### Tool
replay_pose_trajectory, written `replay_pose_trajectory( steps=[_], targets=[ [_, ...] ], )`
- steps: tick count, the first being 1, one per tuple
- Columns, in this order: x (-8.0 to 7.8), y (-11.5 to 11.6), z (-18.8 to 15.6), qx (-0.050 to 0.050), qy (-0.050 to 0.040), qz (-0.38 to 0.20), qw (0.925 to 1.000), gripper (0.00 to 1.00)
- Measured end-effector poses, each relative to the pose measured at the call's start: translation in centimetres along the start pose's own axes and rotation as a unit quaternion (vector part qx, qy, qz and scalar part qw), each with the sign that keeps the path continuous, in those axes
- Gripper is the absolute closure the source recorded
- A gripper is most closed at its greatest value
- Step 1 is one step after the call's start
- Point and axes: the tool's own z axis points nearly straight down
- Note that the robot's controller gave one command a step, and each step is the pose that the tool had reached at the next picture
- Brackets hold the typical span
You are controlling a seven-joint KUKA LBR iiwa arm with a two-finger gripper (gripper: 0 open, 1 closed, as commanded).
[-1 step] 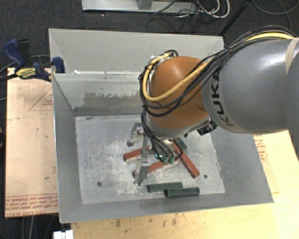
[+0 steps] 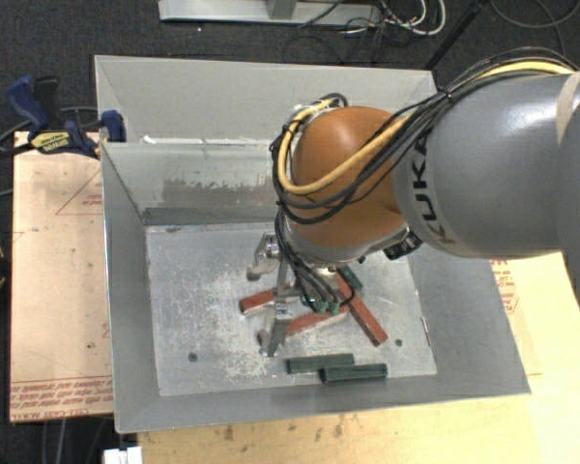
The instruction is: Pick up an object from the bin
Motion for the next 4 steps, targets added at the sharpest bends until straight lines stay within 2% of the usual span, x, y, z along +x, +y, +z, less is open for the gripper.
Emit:
replay_pose_trajectory(
  steps=[1,2,3,4],
  targets=[
    [-5.9,-6.2,10.2,0.0,-0.0015,-0.066,0.9978,1.0],
    [-5.8,-6.2,10.2,0.0,-0.0012,-0.067,0.9978,1.0],
    [-5.7,-6.5,6.1,0.0,0.0028,-0.065,0.9979,1.0],
    [-6.1,-6.6,-9.1,0.0,-0.0005,-0.071,0.9975,0.0]
  ],
)
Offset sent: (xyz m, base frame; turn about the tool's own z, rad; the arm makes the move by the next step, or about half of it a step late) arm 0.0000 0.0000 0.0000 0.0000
